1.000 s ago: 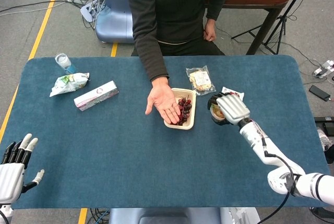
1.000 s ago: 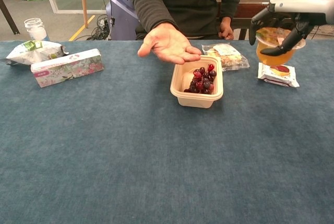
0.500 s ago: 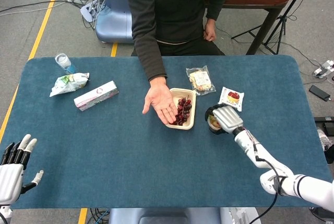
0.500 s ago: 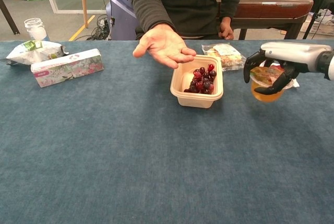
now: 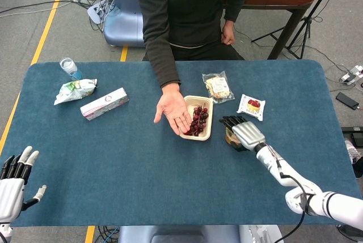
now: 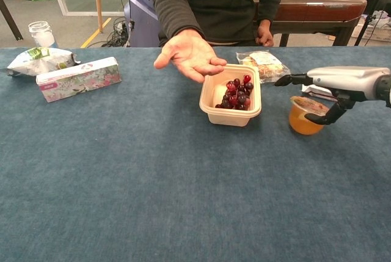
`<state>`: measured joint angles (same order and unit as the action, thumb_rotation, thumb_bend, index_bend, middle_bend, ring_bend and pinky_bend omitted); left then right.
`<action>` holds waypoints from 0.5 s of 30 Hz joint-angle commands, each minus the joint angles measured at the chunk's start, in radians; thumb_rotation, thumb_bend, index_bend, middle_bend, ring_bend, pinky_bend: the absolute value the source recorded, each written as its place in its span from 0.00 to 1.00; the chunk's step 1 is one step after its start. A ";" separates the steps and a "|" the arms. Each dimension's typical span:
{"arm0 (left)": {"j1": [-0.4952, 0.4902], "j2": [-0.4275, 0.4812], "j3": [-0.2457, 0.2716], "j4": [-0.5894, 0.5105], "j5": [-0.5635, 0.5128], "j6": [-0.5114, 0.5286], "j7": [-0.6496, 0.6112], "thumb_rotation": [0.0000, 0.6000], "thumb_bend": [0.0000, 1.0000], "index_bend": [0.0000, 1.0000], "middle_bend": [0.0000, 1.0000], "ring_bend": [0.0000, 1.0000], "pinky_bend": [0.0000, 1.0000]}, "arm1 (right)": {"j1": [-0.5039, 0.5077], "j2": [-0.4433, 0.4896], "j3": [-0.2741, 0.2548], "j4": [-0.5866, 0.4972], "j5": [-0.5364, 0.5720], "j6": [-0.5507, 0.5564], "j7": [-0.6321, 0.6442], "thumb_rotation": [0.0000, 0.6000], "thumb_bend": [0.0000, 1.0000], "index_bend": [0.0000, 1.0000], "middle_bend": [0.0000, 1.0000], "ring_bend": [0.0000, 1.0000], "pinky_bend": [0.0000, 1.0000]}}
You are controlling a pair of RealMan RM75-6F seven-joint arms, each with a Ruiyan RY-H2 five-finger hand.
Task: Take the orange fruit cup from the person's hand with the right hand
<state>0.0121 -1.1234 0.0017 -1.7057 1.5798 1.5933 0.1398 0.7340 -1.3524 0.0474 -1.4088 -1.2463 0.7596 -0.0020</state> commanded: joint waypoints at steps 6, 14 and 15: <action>0.002 0.005 -0.005 0.002 -0.006 0.006 -0.005 1.00 0.30 0.02 0.00 0.00 0.00 | -0.092 0.176 -0.003 -0.185 -0.047 0.176 -0.066 1.00 0.47 0.00 0.01 0.00 0.06; -0.006 0.000 -0.009 0.010 -0.015 -0.011 -0.009 1.00 0.30 0.02 0.00 0.00 0.00 | -0.263 0.330 -0.064 -0.345 -0.096 0.410 -0.166 1.00 0.46 0.00 0.08 0.00 0.06; -0.008 -0.002 -0.010 0.010 -0.015 -0.013 -0.008 1.00 0.30 0.02 0.00 0.00 0.00 | -0.293 0.341 -0.075 -0.357 -0.111 0.447 -0.164 1.00 0.46 0.00 0.08 0.00 0.06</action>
<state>0.0047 -1.1247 -0.0080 -1.6956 1.5652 1.5808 0.1319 0.5050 -1.0553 0.0021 -1.7196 -1.3257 1.1361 -0.1429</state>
